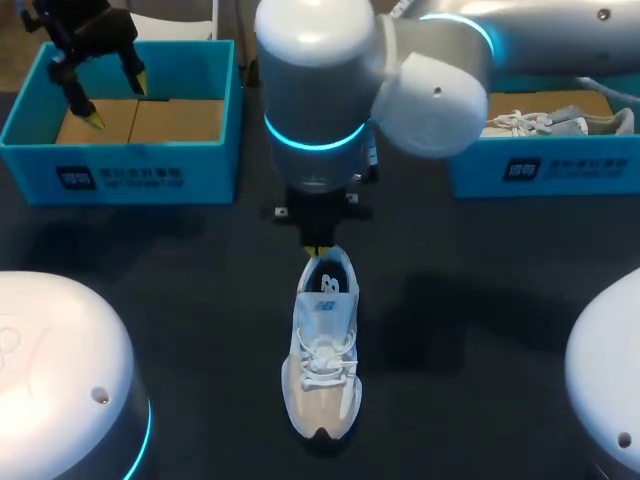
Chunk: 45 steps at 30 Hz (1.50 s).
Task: Take the shoe out of the shoebox, open the shoe tongue, remove and reinsert the insole, then place the shoe into the shoebox
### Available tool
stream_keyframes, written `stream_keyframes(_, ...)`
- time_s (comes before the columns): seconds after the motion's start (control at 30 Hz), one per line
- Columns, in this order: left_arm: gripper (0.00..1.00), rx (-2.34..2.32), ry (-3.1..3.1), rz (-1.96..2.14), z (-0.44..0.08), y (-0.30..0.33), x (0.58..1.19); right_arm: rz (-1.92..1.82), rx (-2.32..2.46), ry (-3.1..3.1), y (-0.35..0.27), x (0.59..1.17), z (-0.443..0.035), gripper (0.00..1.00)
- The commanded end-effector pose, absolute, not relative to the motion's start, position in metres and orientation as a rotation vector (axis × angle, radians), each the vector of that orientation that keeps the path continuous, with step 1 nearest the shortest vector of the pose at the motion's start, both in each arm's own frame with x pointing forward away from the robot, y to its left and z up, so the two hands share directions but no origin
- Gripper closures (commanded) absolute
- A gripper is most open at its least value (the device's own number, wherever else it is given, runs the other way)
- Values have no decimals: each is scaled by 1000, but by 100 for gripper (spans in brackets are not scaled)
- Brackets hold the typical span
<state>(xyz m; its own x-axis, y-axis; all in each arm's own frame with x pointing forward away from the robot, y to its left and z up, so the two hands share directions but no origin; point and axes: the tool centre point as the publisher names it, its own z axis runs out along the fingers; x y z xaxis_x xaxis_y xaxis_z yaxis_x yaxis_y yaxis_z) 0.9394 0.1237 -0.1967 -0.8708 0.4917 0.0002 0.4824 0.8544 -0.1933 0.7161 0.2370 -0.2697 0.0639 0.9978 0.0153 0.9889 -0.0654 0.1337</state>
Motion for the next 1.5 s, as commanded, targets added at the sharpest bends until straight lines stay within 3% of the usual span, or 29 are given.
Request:
stream_keyframes(0.03,0,-783,-2977,287,-196,124,939,17,2140,1671,257,699,-285,100)
stream_keyframes(1.5,0,-783,-2977,287,-196,124,939,-134,2050,1473,205,714,-366,100)
